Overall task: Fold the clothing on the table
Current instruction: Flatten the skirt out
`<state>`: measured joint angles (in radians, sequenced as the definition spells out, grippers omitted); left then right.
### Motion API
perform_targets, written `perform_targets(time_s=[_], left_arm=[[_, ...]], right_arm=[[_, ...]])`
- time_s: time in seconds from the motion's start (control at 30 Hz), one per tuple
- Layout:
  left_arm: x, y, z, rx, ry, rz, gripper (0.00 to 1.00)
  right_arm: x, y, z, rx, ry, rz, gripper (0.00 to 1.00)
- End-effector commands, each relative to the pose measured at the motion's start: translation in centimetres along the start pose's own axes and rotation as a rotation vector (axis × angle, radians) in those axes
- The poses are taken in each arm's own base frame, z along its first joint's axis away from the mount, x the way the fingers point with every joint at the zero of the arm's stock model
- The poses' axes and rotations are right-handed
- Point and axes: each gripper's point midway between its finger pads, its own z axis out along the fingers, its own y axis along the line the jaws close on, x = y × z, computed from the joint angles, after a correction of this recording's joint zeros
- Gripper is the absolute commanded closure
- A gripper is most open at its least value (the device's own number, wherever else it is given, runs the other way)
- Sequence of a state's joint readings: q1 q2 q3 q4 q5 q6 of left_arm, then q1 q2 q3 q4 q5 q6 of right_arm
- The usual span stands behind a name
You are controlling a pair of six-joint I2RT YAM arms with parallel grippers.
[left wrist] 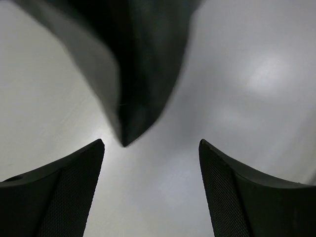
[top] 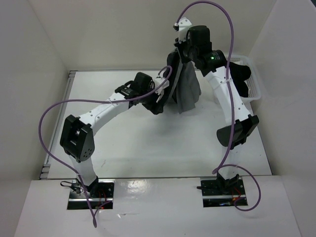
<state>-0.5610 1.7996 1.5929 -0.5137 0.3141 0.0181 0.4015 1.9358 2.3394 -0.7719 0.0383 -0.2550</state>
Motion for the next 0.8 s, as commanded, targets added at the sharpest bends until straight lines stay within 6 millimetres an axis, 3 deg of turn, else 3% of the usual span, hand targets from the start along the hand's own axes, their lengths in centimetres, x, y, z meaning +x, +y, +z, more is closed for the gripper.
perform_targets(time_s=[0.0, 0.1, 0.13, 0.3, 0.47, 0.6, 0.77], left_arm=[[1.6, 8.1, -0.7, -0.409, 0.01, 0.086, 0.17], [3.0, 9.7, -0.8, -0.509, 0.007, 0.097, 0.18], [4.8, 10.3, -0.6, -0.547, 0.036, 0.068, 0.18], [5.6, 10.1, 0.0, -0.603, 0.028, 0.081, 0.18], [3.4, 9.4, -0.2, -0.57, -0.023, 0.048, 0.18], [2.3, 7.6, 0.2, -0.468, -0.026, 0.021, 0.18], [0.6, 3.6, 0.7, -0.261, -0.037, 0.014, 0.18]], right_arm=[[-4.2, -1.1, -2.8, 0.04, -0.128, -0.002, 1.0], [-4.0, -1.3, -2.9, 0.05, -0.126, -0.002, 1.0], [-4.0, -1.3, -2.9, 0.05, -0.126, -0.002, 1.0], [-3.7, -1.4, -2.9, 0.058, -0.114, -0.011, 1.0], [-3.3, -1.3, -2.8, 0.056, -0.105, -0.011, 1.0], [-3.3, -1.3, -2.8, 0.056, -0.105, -0.011, 1.0], [-3.3, -1.3, -2.8, 0.056, -0.105, -0.011, 1.0]])
